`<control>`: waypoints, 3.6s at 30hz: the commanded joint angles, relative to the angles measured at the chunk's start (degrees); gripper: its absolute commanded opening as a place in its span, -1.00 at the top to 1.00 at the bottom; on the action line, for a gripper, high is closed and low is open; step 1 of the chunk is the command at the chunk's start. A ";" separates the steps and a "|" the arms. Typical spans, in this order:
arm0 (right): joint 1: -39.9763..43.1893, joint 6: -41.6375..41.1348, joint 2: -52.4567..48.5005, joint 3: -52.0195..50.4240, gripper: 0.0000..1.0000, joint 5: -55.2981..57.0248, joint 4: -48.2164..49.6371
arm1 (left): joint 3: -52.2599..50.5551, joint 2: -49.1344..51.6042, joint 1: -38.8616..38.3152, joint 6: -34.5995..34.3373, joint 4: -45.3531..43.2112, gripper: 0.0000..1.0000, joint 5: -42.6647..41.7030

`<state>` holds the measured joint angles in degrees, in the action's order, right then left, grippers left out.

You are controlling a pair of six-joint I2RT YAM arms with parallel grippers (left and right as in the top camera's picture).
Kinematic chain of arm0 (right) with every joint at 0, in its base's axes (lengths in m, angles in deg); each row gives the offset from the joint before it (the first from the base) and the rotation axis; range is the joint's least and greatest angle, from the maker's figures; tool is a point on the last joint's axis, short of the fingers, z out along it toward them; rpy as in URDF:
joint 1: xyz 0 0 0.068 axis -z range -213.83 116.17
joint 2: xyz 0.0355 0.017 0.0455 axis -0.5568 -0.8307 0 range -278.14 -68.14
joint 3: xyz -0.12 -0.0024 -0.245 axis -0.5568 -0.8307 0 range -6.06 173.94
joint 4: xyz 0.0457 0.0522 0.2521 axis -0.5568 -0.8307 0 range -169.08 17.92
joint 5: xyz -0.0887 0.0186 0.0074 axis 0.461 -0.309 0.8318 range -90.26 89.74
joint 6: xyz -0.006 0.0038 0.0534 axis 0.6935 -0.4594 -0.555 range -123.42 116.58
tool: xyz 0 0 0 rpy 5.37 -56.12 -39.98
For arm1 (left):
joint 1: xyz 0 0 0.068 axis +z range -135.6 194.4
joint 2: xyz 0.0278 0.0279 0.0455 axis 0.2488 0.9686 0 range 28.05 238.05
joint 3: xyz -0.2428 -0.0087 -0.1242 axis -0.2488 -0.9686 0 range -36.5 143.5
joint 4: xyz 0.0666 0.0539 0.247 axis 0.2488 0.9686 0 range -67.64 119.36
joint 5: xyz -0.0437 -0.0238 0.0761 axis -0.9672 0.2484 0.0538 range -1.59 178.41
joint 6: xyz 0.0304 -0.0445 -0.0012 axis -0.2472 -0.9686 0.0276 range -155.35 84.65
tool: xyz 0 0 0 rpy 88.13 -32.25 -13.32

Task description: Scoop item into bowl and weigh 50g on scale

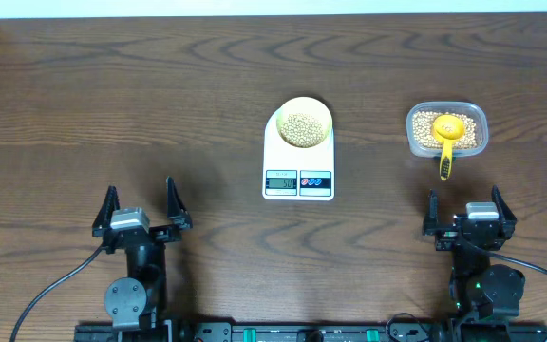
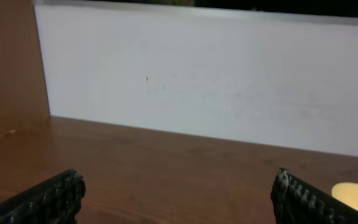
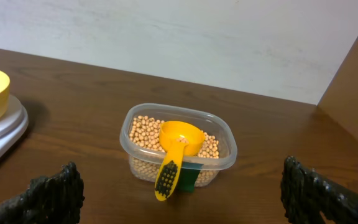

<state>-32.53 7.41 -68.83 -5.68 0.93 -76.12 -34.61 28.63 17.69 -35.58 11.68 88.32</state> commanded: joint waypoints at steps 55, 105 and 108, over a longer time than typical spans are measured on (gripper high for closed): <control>-0.39 0.39 0.31 -0.07 -0.99 -0.26 -0.26 | -1.64 -0.26 0.02 -0.20 14.84 -0.96 -3.52; -0.39 0.39 0.31 -0.07 -0.98 -0.26 -0.26 | -1.64 -0.24 0.02 0.85 14.71 -0.96 -2.86; -0.39 0.37 0.31 -0.07 -0.98 -0.26 -0.26 | -1.64 -0.26 0.02 0.85 14.71 -0.96 -2.86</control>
<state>-32.53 7.41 -68.83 -5.68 0.96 -76.12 -35.59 28.63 17.69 -35.32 23.84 85.34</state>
